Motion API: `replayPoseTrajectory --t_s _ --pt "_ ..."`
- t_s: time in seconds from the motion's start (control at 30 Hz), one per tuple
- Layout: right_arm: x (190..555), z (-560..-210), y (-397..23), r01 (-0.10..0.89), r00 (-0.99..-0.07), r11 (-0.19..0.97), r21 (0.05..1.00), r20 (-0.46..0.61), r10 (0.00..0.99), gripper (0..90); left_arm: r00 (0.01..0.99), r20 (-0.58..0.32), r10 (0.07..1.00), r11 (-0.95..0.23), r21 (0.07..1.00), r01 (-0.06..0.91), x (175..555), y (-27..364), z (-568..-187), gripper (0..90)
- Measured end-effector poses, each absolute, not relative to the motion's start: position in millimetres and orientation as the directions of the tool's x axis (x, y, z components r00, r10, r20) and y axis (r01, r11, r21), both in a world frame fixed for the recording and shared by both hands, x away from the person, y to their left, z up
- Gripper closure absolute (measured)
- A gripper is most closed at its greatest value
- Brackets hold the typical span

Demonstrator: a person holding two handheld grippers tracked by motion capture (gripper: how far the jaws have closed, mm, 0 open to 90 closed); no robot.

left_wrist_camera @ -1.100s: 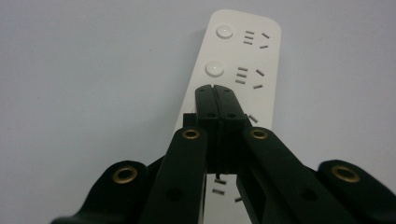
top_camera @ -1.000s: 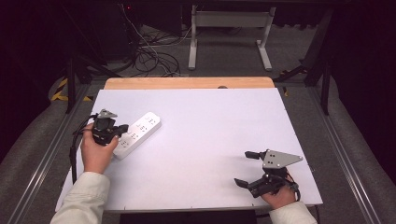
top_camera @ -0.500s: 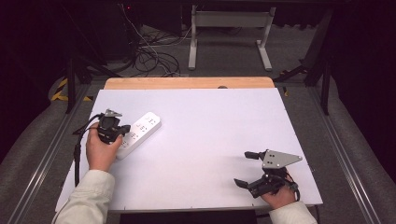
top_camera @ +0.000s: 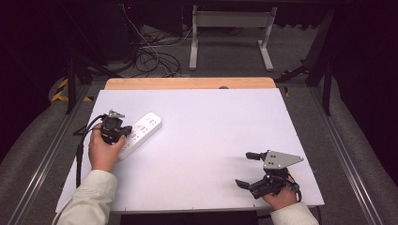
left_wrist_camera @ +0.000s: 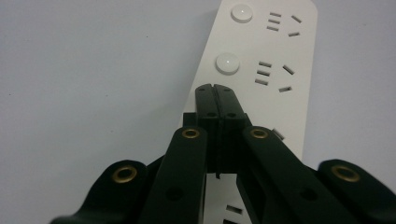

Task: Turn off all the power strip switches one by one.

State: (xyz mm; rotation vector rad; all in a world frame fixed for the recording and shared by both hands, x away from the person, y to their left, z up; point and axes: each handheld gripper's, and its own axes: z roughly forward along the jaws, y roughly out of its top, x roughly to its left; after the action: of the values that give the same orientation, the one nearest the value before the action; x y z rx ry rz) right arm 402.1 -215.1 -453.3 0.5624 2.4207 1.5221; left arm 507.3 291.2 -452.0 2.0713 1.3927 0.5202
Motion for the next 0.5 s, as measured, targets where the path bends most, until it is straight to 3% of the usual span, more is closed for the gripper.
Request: replayPoseTrajectory --t_s 0.5 --pt "401.0 -453.0 -215.6 0.199 -0.901 0.385 0.901 0.014 0.433 2.3 0.391 0.047 0.919 -0.325 0.652 0.685 507.2 288.0 -452.7 90.0"
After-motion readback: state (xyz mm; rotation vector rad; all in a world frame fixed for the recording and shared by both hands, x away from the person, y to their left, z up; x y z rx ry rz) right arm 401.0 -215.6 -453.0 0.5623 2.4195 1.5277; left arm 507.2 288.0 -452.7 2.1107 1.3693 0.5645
